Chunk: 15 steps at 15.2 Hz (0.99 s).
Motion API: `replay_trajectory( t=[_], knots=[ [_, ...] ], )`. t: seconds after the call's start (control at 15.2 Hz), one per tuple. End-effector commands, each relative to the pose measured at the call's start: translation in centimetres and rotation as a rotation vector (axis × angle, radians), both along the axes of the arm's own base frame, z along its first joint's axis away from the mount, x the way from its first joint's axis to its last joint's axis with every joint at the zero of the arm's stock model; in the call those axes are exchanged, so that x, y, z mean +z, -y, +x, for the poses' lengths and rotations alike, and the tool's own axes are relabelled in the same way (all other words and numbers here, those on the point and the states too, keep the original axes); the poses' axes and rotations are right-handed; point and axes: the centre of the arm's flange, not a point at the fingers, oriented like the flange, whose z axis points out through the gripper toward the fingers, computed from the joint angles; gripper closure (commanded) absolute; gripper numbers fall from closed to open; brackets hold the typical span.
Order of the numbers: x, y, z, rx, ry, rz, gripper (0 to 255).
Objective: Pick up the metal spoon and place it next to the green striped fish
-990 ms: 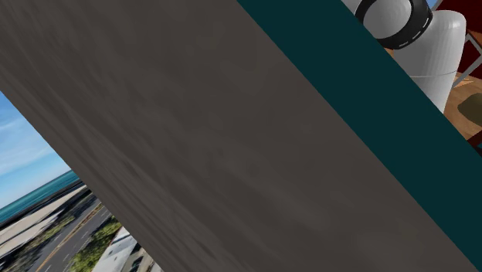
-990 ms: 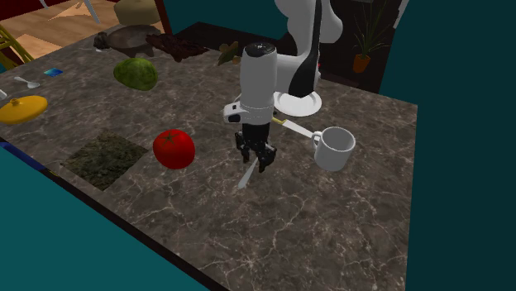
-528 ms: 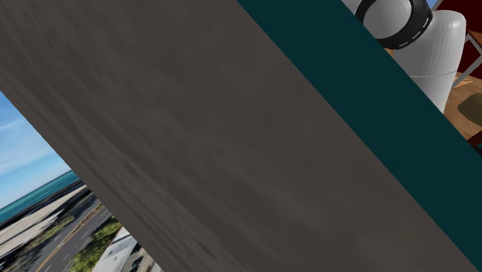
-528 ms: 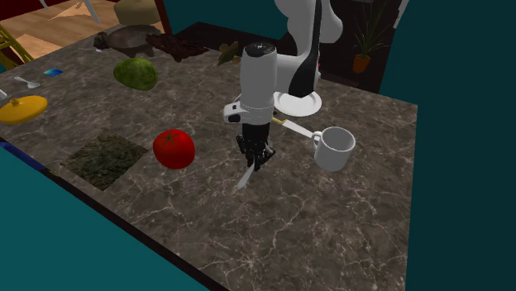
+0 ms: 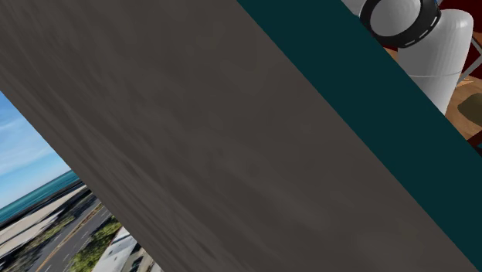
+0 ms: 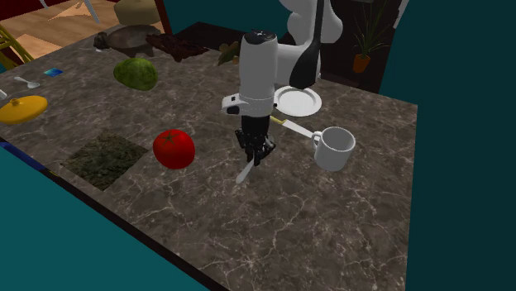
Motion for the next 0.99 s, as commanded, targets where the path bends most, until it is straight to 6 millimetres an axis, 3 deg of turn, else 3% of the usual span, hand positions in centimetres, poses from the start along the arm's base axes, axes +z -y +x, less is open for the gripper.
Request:
replay_trajectory(
  t=[0.0,0.92],
  knots=[
    [1.0,-0.1,0.0,0.0,0.0,0.0,255],
    [8.4,-0.1,0.0,0.0,0.0,0.0,255]
  ],
)
